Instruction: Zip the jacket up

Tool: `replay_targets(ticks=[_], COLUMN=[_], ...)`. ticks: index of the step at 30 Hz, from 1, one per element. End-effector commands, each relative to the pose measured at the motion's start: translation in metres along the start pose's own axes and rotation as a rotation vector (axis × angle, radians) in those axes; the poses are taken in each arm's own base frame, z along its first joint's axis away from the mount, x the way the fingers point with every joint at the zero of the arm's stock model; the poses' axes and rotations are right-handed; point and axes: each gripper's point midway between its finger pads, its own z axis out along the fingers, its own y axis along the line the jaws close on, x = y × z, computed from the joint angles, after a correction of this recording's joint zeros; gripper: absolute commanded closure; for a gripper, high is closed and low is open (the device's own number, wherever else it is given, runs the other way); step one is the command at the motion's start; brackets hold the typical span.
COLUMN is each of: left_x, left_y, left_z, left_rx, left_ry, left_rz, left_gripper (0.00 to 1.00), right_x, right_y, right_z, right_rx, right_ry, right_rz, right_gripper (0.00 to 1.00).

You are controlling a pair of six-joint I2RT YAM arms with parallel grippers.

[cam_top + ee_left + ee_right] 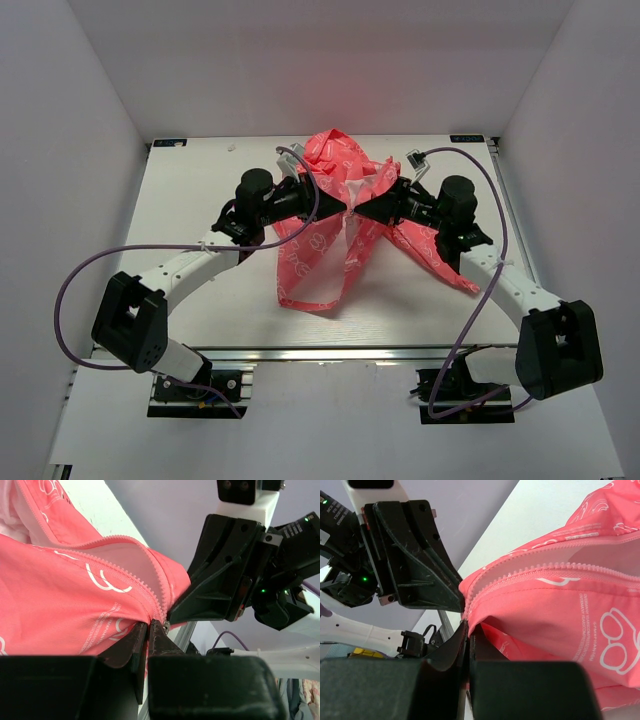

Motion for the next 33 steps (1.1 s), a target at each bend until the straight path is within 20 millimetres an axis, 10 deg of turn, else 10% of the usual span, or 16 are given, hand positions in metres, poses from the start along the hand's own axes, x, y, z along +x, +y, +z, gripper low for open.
replay_targets(ticks=[1, 20, 33], left_x=[-0.009, 0.033, 0.029], left_y=[-0.032, -0.019, -0.013], left_z=[-0.011, -0.020, -0.012], left_rx=[0.108, 0.087, 0.070], left_ry=[-0.010, 0.206, 0.172], left_rz=[0.073, 0.102, 0.064], left_gripper=[1.00, 1.00, 0.93], right_x=[-0.029, -0.056, -0.015], right_y=[0.020, 0.026, 0.026], right_z=[0.006, 0.011, 0.002], right_rx=[-0.051, -0.034, -0.092], right_ry=[-0.075, -0.123, 0.029], right_rz=[-0.063, -0.089, -0.104], right_gripper=[1.00, 1.00, 1.00])
